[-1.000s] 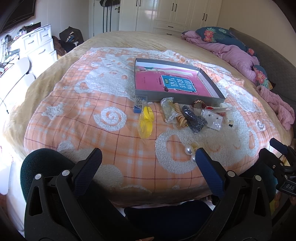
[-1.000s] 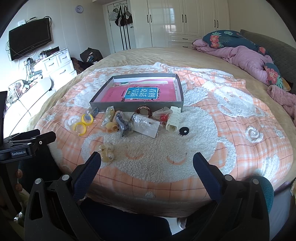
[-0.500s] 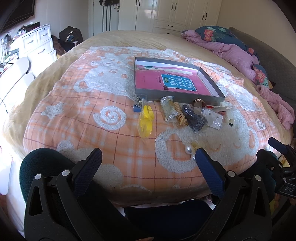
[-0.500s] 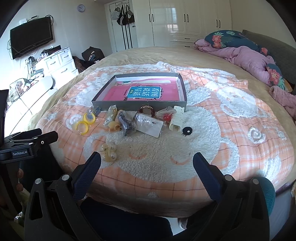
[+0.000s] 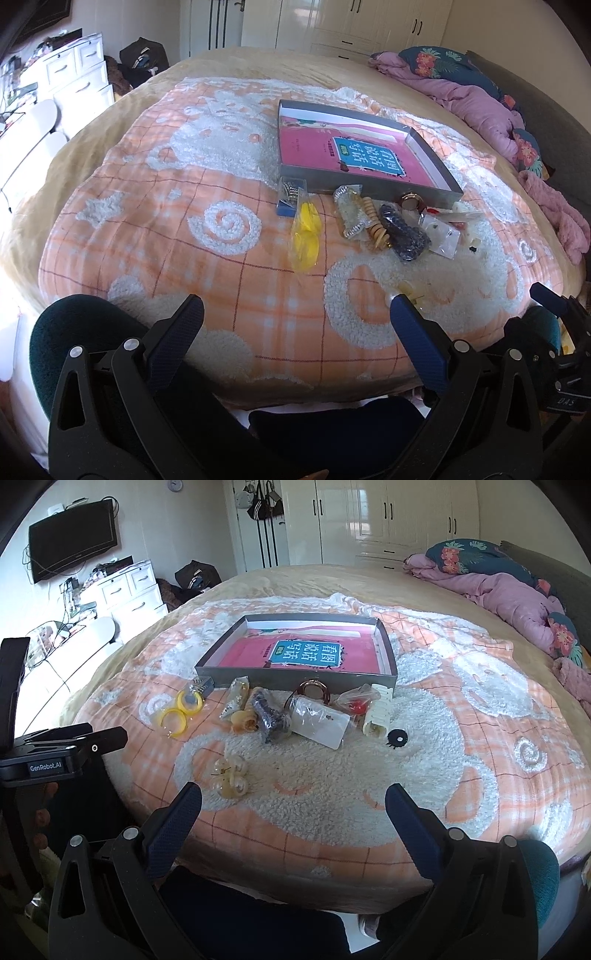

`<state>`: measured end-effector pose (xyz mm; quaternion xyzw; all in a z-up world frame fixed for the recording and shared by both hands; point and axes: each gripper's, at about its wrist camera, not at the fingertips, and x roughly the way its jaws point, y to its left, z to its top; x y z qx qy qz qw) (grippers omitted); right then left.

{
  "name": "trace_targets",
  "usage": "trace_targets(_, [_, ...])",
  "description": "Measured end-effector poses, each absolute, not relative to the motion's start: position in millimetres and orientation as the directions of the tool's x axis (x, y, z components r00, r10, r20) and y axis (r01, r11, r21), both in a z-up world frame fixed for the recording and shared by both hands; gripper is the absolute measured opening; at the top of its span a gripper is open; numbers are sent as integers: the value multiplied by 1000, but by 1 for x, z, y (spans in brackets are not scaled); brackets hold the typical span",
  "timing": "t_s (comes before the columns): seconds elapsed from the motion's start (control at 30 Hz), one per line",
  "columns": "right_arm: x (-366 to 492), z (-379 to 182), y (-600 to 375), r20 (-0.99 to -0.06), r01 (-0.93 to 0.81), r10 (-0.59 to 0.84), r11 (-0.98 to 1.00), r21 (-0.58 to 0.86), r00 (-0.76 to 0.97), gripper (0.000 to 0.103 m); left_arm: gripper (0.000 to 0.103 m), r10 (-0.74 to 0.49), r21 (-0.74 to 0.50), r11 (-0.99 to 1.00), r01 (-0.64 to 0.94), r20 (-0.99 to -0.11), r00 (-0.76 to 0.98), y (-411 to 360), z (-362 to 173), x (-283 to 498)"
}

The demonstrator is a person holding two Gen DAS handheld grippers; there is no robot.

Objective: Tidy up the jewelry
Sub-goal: 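Grasp the yellow ring bag with the left tool while the right tool grasps the clear pearl earring holder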

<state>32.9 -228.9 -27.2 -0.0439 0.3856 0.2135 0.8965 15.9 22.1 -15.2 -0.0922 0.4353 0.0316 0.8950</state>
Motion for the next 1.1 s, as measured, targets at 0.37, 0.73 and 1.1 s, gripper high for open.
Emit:
trace_targets(0.37, [45,-41,-207,-733,-462,368,883,83,572,99,95,-87,-204,970,-132,-801,593,41,-33,50])
trace_targets(0.73, [66,-70,-178,-766,-531,404,842,97,501,99,93,-89,-174,980,-96,-816,572,43,-41,87])
trace_targets(1.1, [81,-95,-146,-790,-591,410,803,76,456,99,56,-130,-202,976,-80,-837,532,42,-59,109])
